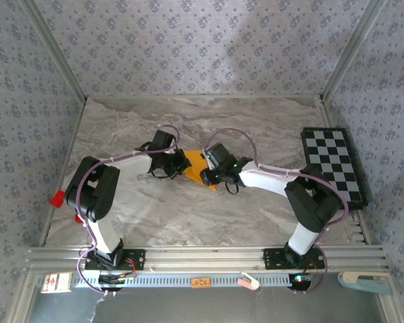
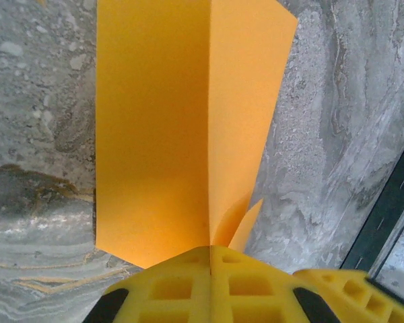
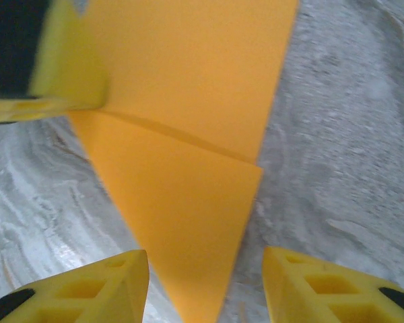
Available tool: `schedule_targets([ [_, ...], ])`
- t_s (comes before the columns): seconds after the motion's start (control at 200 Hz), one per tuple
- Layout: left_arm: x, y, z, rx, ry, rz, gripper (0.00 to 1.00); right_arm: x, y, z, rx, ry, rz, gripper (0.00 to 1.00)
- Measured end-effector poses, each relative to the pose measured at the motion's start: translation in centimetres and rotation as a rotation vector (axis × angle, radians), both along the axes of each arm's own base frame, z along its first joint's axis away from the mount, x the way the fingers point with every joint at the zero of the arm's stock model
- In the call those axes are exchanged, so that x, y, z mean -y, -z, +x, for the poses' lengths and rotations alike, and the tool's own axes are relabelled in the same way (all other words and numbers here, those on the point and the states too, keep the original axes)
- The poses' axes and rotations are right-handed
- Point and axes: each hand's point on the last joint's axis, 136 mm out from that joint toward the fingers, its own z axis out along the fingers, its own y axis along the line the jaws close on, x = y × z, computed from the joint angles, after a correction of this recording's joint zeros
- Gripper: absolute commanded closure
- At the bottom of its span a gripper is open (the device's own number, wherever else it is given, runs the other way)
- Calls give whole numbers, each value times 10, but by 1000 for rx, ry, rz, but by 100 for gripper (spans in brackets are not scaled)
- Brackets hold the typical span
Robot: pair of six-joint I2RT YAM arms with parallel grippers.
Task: Fold a paper plane with a square sheet of paper (pick it up from the middle)
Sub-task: Fourth fold the wing at the center of the table.
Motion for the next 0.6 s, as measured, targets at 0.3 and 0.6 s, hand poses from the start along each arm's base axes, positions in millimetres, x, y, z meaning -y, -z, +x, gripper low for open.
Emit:
schedule_targets([
  [0.3, -4, 1, 0, -54, -57, 17, 96, -13, 24, -8, 51, -28, -99, 58],
  [0.6, -5, 1, -1, -68, -68, 21, 96, -7, 36, -5, 56, -8, -144, 67],
])
